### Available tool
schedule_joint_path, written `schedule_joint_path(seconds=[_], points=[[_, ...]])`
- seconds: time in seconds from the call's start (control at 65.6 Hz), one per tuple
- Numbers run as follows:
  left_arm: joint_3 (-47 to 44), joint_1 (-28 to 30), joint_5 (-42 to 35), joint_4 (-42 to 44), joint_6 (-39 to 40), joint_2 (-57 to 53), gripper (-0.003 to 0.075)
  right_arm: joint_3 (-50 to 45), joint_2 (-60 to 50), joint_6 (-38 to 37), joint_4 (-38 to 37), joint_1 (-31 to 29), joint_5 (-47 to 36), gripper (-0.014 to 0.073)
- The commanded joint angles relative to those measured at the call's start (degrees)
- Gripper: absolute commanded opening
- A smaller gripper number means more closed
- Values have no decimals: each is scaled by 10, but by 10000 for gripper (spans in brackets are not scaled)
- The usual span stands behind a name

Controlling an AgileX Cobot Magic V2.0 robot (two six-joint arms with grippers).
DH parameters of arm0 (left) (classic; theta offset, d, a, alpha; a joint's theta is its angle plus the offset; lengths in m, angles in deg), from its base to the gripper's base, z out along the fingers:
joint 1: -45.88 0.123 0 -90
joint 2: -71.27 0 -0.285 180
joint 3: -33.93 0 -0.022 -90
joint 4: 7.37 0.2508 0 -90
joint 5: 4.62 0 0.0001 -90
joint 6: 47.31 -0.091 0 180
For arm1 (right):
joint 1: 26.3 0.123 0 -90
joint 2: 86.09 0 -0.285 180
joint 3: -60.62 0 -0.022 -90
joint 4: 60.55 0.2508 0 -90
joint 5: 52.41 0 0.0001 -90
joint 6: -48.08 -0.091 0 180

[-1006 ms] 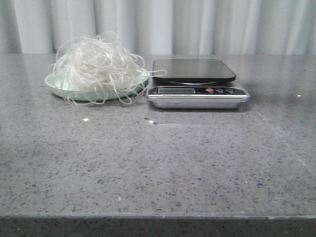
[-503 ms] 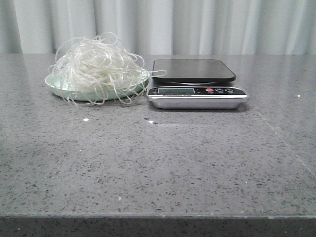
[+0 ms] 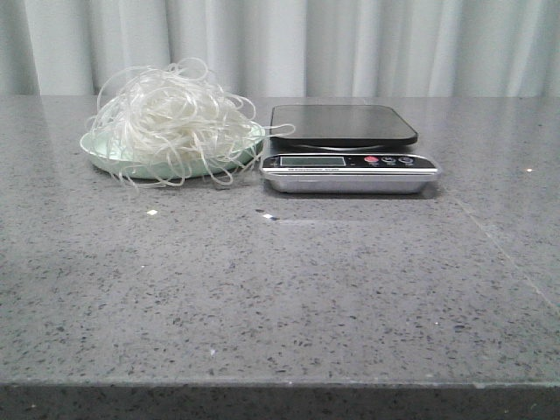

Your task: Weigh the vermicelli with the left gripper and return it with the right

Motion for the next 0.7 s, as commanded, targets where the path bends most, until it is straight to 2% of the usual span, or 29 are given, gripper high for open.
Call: schedule_joint_path(seconds=[0.0,0.503,0.686], points=[[14,1,-48,-5,7,2,134,15,4,6,3,-4,-49,188],[12,1,-51,-5,7,2,134,15,4,6,3,-4,-50,188],[-36,20,-69,14,-16,-17,134,15,4,6,3,-4,-50,188]])
